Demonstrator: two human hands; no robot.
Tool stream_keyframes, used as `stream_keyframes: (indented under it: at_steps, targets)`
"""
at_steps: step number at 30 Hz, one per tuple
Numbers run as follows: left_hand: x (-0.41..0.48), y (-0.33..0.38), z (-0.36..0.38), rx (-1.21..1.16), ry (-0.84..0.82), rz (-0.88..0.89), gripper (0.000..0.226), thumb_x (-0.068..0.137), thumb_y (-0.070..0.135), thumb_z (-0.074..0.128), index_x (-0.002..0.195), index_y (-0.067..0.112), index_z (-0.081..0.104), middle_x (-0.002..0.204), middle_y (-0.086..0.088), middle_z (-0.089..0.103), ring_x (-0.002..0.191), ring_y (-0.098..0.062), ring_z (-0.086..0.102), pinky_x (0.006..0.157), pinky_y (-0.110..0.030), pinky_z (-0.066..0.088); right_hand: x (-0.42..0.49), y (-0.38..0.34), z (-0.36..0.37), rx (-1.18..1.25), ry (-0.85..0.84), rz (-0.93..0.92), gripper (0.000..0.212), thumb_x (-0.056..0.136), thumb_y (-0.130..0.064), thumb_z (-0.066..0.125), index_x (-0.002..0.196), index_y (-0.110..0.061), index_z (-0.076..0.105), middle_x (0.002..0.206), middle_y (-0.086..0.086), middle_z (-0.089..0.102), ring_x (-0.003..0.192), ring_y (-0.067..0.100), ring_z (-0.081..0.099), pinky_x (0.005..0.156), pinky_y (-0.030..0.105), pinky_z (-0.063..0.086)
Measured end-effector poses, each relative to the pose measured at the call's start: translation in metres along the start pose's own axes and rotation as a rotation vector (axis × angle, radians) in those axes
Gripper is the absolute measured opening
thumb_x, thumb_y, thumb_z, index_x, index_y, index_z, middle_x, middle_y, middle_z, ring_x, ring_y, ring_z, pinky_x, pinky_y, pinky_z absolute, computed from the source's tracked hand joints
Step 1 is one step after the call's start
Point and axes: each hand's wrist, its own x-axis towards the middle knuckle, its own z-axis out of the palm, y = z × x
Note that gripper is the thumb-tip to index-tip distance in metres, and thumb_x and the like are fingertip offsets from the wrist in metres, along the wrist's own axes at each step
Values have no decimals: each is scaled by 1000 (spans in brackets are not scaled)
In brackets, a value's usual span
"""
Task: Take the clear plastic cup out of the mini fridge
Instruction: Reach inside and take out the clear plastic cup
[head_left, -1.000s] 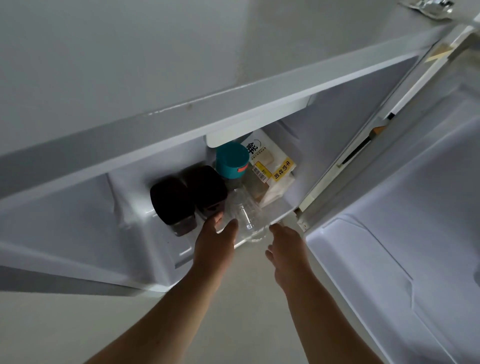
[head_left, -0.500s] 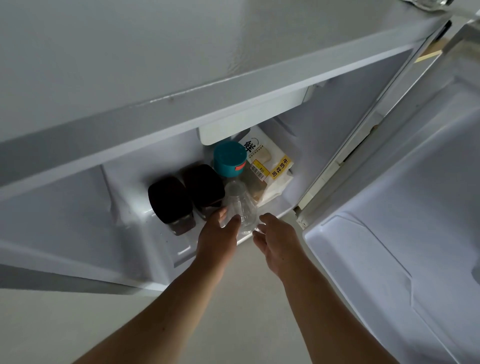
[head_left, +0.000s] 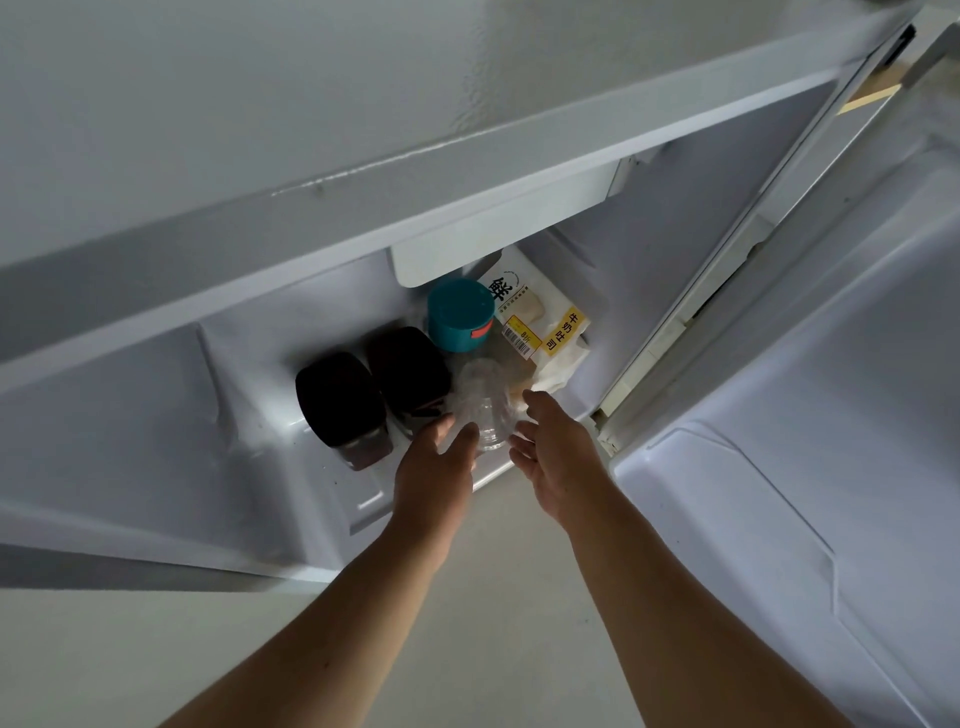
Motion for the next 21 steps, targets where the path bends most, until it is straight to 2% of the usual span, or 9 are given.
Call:
stream_keyframes:
  at_steps: [2,4,6,8,10,13,16,19,21]
  targets:
    - [2,1,2,-117,-17,-79,53,93,58,63,140,34,57,127,8,70,102,-9,74,92,-36,60,5,-2,0,-101,-4,-19,40,98,-49,65,122,-19,56,129,9,63,122,30,62,108,46,51]
    - [2,5,3,-279,-41,-177,35,95,59,62,125,41,61,116,16,67,98,-11,74,81,-32,61,10,-5,3,-183,5,-35,48,94,-61,64,119,-21,55,126,9,64,118,30,63,104,45,52]
    - [2,10,3,-388,-75,-244,38,95,61,59,126,40,59,123,15,61,102,-16,71,79,-34,58,14,-7,7,-248,15,-46,55,90,-69,64,116,-22,54,120,8,64,113,31,63,104,47,53]
    - [2,10,2,-437,-96,-263,53,94,65,58,138,36,53,135,7,58,110,-21,68,83,-37,56,17,-9,11,-298,40,-70,65,85,-73,66,117,-17,57,109,6,67,105,29,67,103,48,55]
    - [4,9,3,-453,-108,-257,69,85,70,62,142,33,51,135,5,60,119,-26,65,95,-42,55,18,-11,14,-318,56,-85,82,75,-77,71,125,-13,60,103,2,69,98,26,69,96,45,58]
    - [7,11,2,-475,-129,-252,86,66,73,68,141,34,51,132,5,61,126,-30,61,107,-47,49,18,-12,16,-355,65,-77,115,50,-86,74,137,-13,54,120,8,70,109,30,67,100,50,57]
    - [10,13,2,-479,-156,-261,86,73,70,70,147,31,51,142,2,57,132,-32,57,105,-46,49,19,-9,16,-354,68,-95,119,53,-80,82,145,-12,46,136,10,63,122,34,62,105,52,54]
    - [12,14,3,-493,-139,-279,71,85,60,71,146,28,53,137,-1,60,131,-31,57,104,-44,51,20,-7,13,-334,34,-93,121,44,-78,81,139,-10,53,129,10,68,113,31,67,98,46,57]
    - [13,13,2,-482,-133,-270,73,78,60,76,141,28,57,125,3,66,126,-29,61,100,-42,52,19,-5,8,-345,-4,-112,113,43,-78,79,130,-8,62,120,10,73,107,31,71,91,41,59]
